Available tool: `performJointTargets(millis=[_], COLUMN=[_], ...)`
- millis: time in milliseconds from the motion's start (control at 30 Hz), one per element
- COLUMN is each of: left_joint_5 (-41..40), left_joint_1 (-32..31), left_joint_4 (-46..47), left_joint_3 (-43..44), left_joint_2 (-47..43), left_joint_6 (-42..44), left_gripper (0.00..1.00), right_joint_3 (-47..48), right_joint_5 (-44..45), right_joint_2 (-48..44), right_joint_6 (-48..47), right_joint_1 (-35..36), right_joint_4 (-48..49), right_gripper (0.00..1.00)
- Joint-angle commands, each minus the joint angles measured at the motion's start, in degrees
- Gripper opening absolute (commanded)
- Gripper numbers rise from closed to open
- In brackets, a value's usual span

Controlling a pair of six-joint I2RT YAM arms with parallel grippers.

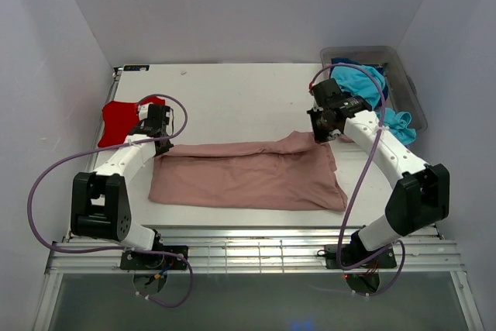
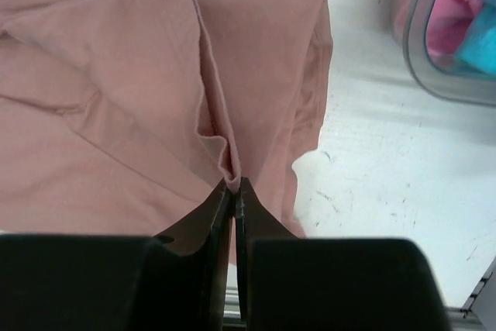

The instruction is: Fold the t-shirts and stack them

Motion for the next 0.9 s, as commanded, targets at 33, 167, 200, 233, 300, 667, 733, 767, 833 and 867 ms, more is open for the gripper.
performJointTargets(millis=[33,167,200,233,300,667,733,767,833,867], left_joint_5=[-4.2,-5.1,-5.3,-5.5,-5.6,-5.8,-5.3,-4.7,-3.6,-3.1], left_joint_1=[0.1,0.1,0.1,0.2,0.1,0.1,0.1,0.1,0.1,0.1], left_joint_4=[-2.0,-3.5,-4.1,-4.2,-4.1,-4.8,-4.7,-5.0,-5.7,-6.4], left_joint_3=[-0.6,-1.4,-2.0,-2.3,-3.2,-5.7,-5.9,-5.5,-5.1,-4.8], left_joint_2=[-2.2,-2.2,-2.3,-2.7,-3.8,-6.8,-6.5,-6.1,-4.8,-3.6], left_joint_6=[0.2,-0.3,-0.6,-0.9,-1.0,-1.4,-0.8,-0.5,0.0,0.0], left_gripper=[0.00,0.00,0.00,0.00,0.00,0.00,0.00,0.00,0.02,0.07], right_joint_3=[-2.6,-4.3,-5.2,-5.8,-7.8,-12.5,-13.0,-13.4,-14.2,-15.1], right_joint_5=[0.6,2.4,2.7,3.0,3.1,7.0,7.3,7.3,7.4,7.3], right_joint_2=[-4.2,-6.6,-7.1,-8.4,-9.8,-14.9,-14.9,-14.8,-13.9,-13.6], right_joint_6=[2.3,4.4,4.8,5.8,7.1,10.9,11.0,11.0,11.3,11.6], right_joint_1=[1.7,3.8,4.1,4.4,5.1,5.5,5.5,5.5,5.5,5.6], right_joint_4=[-4.0,-7.6,-8.3,-9.4,-10.1,-13.8,-14.4,-14.4,-15.3,-15.7], right_gripper=[0.08,0.08,0.08,0.08,0.08,0.08,0.08,0.08,0.10,0.20])
